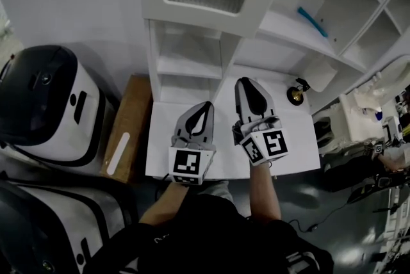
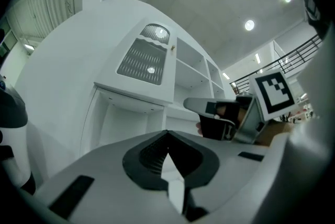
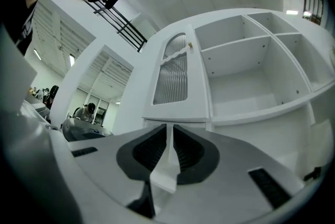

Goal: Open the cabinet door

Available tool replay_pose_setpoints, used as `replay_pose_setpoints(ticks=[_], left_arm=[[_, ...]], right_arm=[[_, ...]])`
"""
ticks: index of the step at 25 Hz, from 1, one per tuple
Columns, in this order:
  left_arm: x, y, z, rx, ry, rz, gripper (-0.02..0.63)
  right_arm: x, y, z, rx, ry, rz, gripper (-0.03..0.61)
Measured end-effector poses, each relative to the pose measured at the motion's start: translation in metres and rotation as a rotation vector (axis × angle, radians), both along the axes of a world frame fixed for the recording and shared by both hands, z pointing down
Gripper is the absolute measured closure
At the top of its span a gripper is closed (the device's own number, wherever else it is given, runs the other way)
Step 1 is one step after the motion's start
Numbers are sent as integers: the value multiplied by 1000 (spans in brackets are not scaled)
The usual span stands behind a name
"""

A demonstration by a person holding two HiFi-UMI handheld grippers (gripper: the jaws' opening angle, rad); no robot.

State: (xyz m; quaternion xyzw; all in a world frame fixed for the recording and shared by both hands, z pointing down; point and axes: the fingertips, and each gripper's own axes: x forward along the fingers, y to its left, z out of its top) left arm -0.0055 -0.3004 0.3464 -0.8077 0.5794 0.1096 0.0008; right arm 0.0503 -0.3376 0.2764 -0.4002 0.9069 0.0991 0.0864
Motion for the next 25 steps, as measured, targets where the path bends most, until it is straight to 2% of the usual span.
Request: replay_pose_setpoints(ticks=[2,12,17,20,23,25], left_arm=[[3,-5,1,2,-4,2,603],[11,-37,2,-13,-26,-18,603],[12,-46,15,-37,-79,-17,603],[12,-51,15,-40,-55,-14,603],[9,-53,12,-34,-113,-19,603],[7,-58,7,-28,-76,-22,603]], right_arm=[[-3,-7,-9,21,16,-21,504],[0,-54,-44,88,32,-56,474],[0,-75,-58,82,9,-86,420],[0,-87,-67,82,9,-83,379],[2,-98,-73,80,-8,-59,346],[1,-106,-77,83,-14,-57,337]])
